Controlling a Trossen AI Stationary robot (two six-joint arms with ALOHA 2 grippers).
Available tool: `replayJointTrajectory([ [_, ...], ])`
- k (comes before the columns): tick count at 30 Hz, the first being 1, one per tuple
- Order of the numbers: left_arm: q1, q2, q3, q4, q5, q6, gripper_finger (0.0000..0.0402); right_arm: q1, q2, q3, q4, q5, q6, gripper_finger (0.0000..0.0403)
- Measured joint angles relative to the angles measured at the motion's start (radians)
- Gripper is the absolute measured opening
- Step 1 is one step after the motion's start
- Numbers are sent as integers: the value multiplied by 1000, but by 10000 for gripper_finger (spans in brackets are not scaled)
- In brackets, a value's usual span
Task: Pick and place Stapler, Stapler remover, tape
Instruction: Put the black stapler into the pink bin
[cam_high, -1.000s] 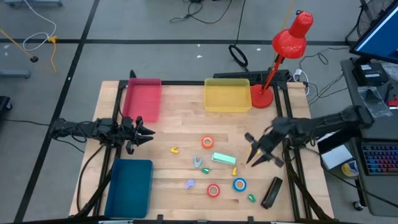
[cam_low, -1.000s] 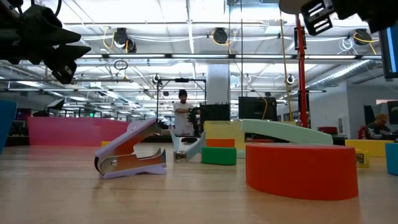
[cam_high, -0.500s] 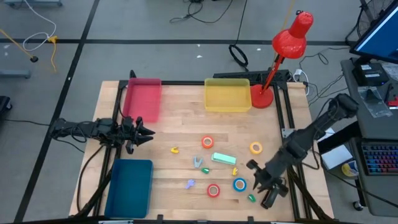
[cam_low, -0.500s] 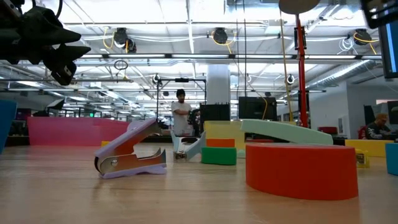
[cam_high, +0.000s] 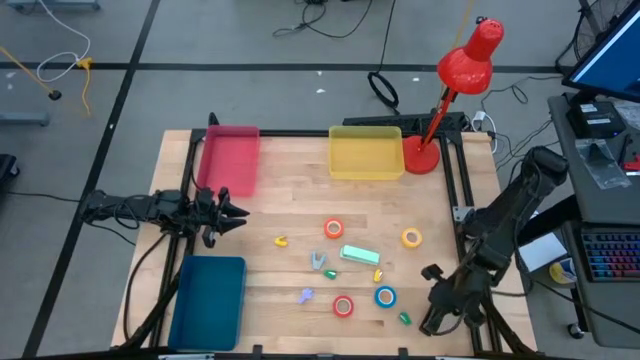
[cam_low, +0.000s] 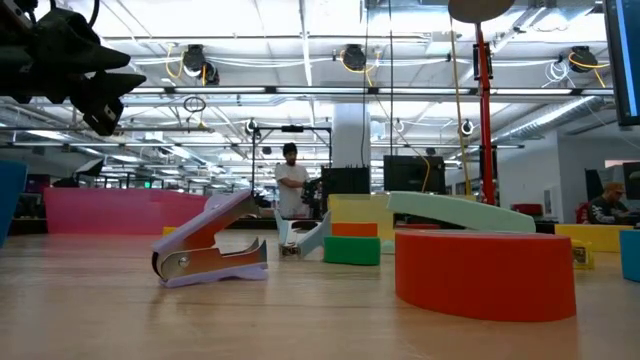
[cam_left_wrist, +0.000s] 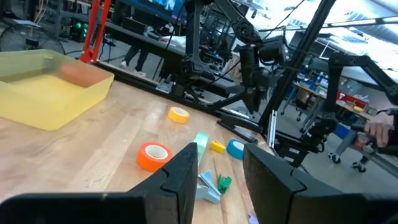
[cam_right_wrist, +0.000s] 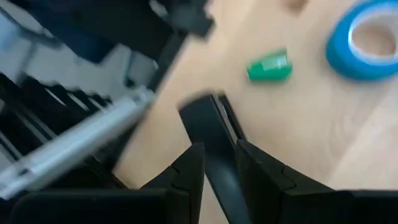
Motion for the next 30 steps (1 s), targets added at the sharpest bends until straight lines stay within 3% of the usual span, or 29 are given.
replayJointTrajectory([
  [5, 0, 0, 0, 0, 0, 2, 129, 1, 51, -1, -93, -10, 1, 84],
  [11, 0, 0, 0, 0, 0, -7, 129, 1, 66, -1, -178, -109, 32, 84],
  [30, 0, 0, 0, 0, 0, 18, 129, -84, 65, -1, -187, -58, 25, 84],
])
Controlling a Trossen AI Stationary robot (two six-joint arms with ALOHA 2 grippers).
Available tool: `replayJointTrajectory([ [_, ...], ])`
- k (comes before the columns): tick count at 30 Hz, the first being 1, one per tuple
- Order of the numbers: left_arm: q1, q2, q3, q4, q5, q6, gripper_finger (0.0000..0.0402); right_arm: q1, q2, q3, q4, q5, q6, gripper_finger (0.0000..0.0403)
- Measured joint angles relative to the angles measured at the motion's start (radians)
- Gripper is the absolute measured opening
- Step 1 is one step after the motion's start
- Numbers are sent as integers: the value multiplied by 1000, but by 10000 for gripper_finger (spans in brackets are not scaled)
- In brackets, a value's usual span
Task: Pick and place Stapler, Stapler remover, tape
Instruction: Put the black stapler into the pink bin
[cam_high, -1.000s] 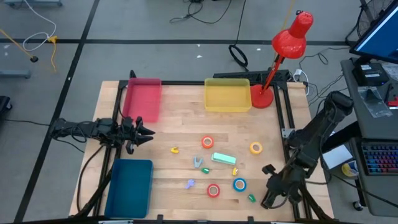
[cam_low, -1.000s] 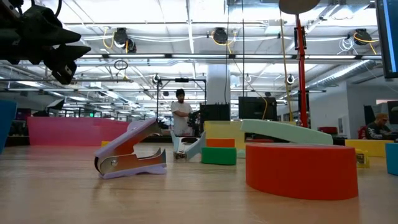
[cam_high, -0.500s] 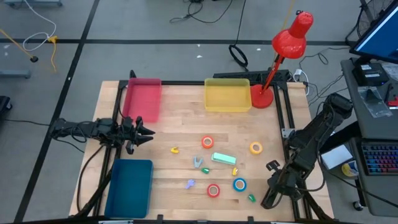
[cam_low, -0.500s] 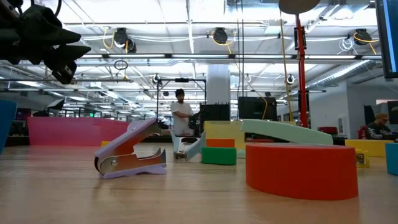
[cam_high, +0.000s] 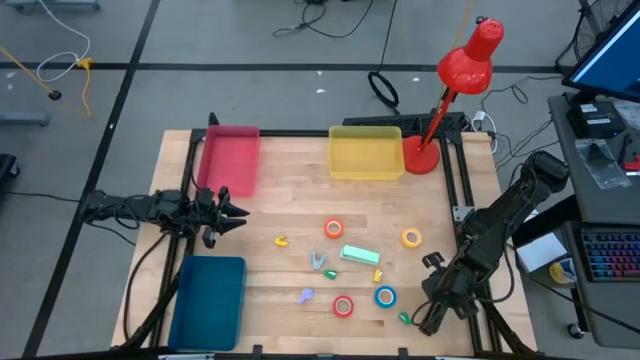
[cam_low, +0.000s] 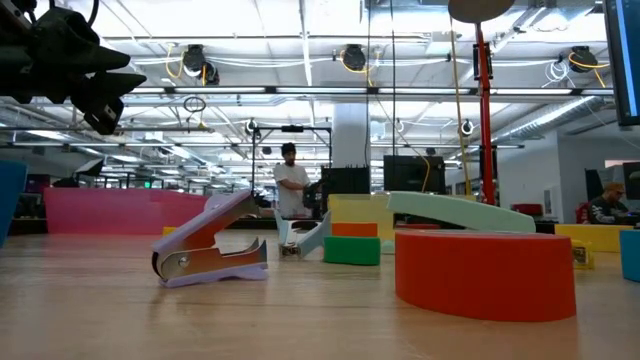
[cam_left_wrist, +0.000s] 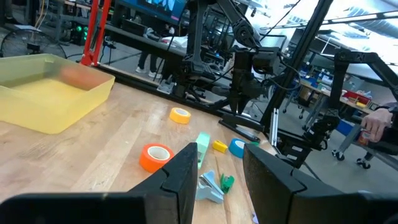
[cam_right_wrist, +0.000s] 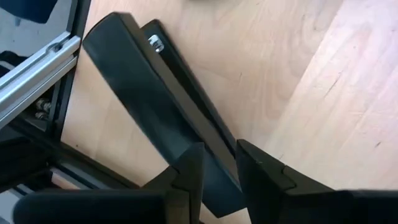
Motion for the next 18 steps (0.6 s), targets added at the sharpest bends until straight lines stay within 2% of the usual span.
replayJointTrajectory([
  [10, 0, 0, 0, 0, 0, 2, 129, -30, 0, 0, -4, 5, 4, 92],
  [18, 0, 0, 0, 0, 0, 2, 129, -30, 0, 0, -2, -1, 18, 174],
])
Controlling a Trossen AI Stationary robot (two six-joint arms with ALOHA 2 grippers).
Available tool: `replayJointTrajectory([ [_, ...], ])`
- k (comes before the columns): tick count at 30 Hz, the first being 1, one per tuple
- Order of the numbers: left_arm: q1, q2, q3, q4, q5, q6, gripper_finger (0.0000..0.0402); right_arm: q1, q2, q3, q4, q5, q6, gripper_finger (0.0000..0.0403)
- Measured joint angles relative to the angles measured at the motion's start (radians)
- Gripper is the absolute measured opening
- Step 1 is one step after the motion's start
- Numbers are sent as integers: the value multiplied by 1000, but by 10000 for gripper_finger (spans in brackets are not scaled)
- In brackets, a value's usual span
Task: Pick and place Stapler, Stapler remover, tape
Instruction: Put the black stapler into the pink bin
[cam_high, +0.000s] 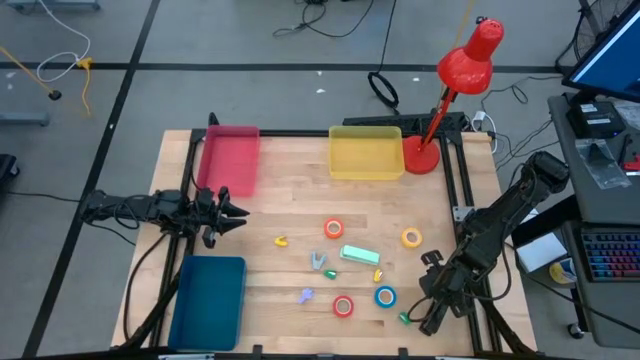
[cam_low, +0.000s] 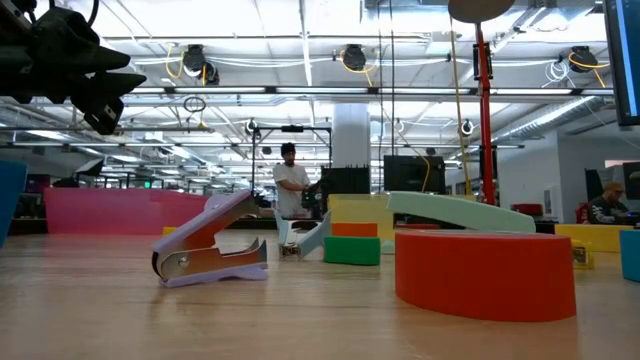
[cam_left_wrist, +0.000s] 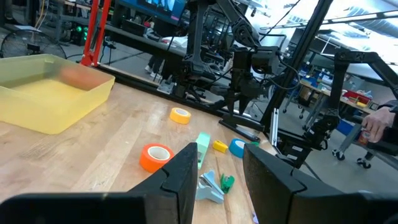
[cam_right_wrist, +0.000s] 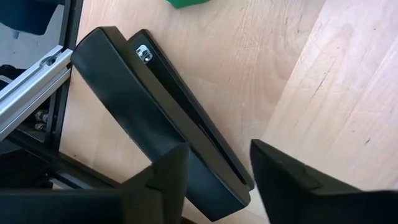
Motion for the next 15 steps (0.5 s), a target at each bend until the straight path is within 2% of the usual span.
replayJointTrajectory([
  [7, 0, 0, 0, 0, 0, 0, 129, 19, 0, 0, 4, -54, -67, 231],
  [15, 0, 0, 0, 0, 0, 0, 129, 80, 0, -1, 12, -50, -97, 236],
])
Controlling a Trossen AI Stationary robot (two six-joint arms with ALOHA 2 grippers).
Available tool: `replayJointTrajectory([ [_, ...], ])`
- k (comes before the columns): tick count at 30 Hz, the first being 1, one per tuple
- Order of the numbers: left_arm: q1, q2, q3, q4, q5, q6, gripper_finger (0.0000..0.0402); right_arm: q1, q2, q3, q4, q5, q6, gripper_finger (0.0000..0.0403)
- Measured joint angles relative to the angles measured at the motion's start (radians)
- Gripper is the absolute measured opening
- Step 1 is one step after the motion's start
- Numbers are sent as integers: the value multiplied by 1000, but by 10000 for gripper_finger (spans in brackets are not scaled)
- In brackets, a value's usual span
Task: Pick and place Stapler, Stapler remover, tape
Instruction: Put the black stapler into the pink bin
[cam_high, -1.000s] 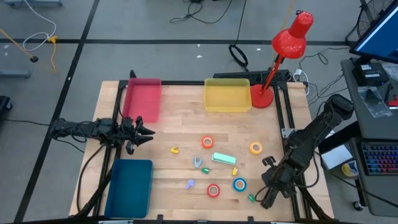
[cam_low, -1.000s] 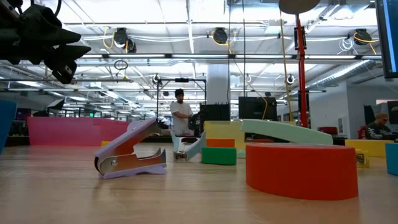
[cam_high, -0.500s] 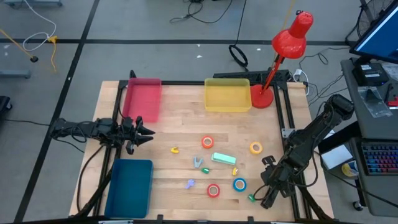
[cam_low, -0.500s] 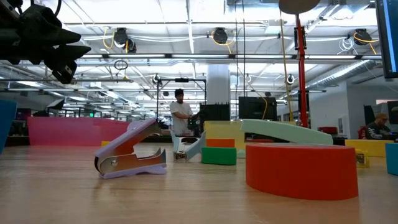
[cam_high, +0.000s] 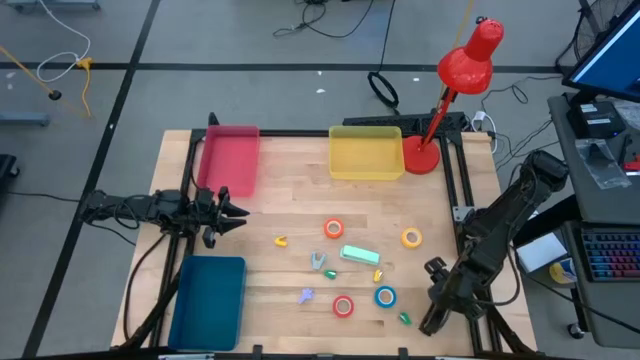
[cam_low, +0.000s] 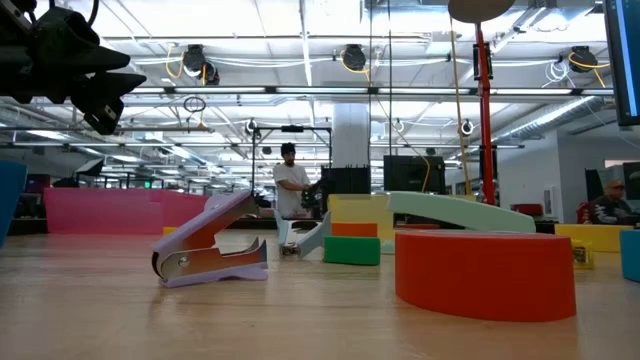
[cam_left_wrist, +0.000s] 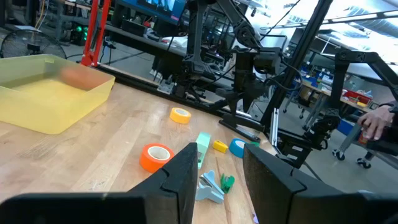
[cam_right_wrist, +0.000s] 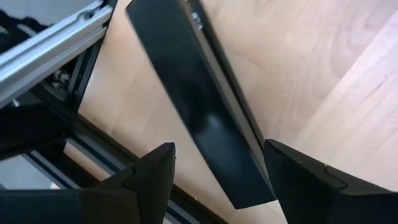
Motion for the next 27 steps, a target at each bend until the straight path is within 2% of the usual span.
replayJointTrajectory([
  [6, 0, 0, 0, 0, 0, 1, 129, 9, 0, -8, 8, 27, -36, 224],
  [14, 0, 0, 0, 0, 0, 9, 129, 9, 1, -128, 177, 44, -33, 220],
  [23, 0, 0, 0, 0, 0, 8, 129, 8, -1, -201, 191, 63, -35, 211],
  [27, 0, 0, 0, 0, 0, 8, 129, 9, 0, -207, 192, 115, -18, 205],
])
